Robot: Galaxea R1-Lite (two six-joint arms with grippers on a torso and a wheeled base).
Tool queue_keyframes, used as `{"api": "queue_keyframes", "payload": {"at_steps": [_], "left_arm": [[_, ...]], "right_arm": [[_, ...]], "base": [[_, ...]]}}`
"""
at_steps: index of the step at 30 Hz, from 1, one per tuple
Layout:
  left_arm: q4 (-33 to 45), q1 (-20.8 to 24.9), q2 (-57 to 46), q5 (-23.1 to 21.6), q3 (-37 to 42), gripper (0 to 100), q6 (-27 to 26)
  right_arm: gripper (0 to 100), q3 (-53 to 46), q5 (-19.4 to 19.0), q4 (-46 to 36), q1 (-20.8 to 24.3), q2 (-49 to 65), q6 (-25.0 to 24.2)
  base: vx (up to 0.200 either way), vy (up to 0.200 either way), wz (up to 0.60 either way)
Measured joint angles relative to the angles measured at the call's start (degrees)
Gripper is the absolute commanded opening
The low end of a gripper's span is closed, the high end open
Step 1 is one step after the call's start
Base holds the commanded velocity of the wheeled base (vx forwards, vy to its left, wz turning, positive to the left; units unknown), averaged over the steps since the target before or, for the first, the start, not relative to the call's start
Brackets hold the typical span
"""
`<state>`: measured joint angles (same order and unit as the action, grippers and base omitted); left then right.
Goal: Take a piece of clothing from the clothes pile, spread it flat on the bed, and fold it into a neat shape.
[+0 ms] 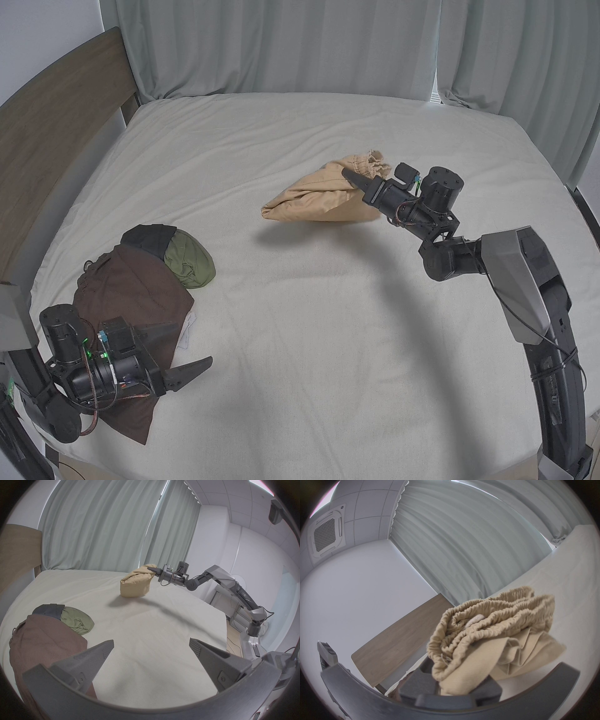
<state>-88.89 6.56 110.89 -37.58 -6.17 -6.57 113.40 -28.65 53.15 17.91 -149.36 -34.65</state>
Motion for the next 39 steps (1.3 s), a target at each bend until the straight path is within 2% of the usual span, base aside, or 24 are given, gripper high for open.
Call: {"api": "queue_keyframes", "payload": {"at_steps": [4,8,19,25,38,39], "left_arm": [[0.0,0.0,0.3,-0.1,0.0,100,0.0],[0.0,0.1,0.5,-0.1,0.0,100,0.0],[0.0,0.2,0.6,-0.1,0.3,100,0.0],[0.0,0.2,0.7,-0.1,0.6,100,0.0],[0.0,0.8,0.7,-0.1,1.0,100,-0.1],[0.0,0.9,0.7,-0.1,1.0,100,0.0]], "right_arm": [[0,0.2,0.0,1.8,-0.4,-2.7,0.0],[0,-3.7,0.1,3.3,-0.7,-3.5,0.1],[0,-27.6,0.2,13.0,0.1,0.0,0.5],[0,-36.6,0.5,20.9,0.6,0.1,0.8],[0,-40.4,0.8,23.8,0.5,-2.6,0.9],[100,-40.4,0.8,23.8,0.5,-2.7,0.9]], "base": [[0.000,0.000,0.00],[0.000,0.000,0.00],[0.000,0.000,0.00],[0.000,0.000,0.00],[0.000,0.000,0.00],[0.000,0.000,0.00]]}}
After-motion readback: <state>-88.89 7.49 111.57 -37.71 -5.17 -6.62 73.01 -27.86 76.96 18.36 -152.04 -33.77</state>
